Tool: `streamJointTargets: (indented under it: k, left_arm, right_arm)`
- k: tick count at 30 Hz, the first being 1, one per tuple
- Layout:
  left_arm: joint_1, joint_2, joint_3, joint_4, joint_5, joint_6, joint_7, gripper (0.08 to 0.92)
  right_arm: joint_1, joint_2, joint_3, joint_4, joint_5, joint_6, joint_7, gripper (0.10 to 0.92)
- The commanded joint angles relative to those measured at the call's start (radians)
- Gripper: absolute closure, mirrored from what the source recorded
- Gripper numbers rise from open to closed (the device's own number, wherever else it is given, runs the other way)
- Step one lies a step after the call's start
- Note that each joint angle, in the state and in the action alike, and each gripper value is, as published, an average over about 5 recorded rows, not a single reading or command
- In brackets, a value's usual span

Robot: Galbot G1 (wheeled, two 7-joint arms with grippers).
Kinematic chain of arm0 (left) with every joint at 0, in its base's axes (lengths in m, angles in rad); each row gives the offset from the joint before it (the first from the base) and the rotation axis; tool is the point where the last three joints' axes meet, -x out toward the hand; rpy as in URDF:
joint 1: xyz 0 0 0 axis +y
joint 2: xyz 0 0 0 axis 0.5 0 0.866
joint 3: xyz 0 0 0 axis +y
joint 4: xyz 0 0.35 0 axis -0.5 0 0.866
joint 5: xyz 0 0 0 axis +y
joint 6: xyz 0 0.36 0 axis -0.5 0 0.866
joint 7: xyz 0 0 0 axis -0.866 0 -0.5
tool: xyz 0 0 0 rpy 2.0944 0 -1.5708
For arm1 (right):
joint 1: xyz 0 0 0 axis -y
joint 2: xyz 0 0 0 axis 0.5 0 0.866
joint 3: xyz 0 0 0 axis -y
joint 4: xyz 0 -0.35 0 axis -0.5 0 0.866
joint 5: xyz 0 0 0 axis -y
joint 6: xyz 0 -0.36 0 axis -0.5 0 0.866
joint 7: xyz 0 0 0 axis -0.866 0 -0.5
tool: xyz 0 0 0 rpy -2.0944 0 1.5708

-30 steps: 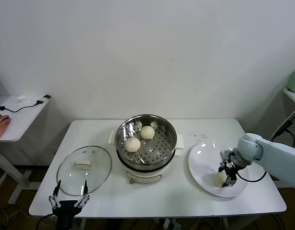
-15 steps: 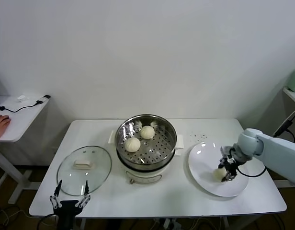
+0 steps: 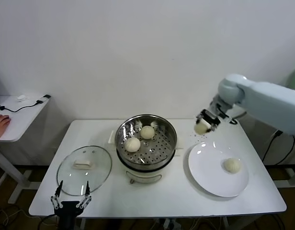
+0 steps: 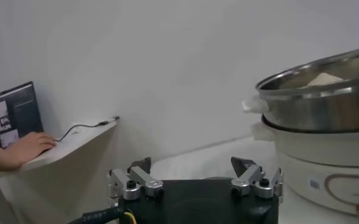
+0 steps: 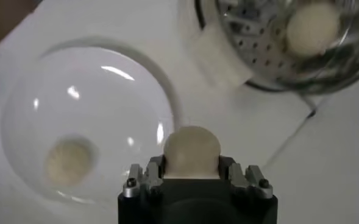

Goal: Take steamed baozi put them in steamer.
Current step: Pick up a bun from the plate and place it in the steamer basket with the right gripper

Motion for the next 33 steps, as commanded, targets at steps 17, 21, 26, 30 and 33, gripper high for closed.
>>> streamJointTargets:
  k: [17,21,26,30,33]
  left_arm:
    - [-0.011,-0.015,0.001,0.016,-0.002,0.004,0.004,0.177]
    - [-0.015,-0.015,-0.003,0.021,-0.010,0.007,0.004,0.177]
    - [-0.010,-0.015,-0.007,0.038,-0.017,-0.002,0.003,0.177]
    - [-0.005,-0.005,-0.013,0.050,-0.018,-0.013,0.002,0.177]
    - [-0.003,0.000,-0.015,0.054,-0.020,-0.018,0.003,0.177]
  right_arm:
    - [-0.111,0.338,-0.031,0.086,-0.103,0.215,-0.021,0.448]
    - [-0.130,0.350,-0.054,0.071,-0.089,0.214,-0.024,0.446]
    - [-0.165,0.371,-0.062,0.051,-0.079,0.208,-0.026,0.440]
    - [-0.181,0.377,-0.066,0.043,-0.078,0.208,-0.027,0.440]
    - [-0.188,0.372,-0.069,0.046,-0.080,0.207,-0.026,0.439]
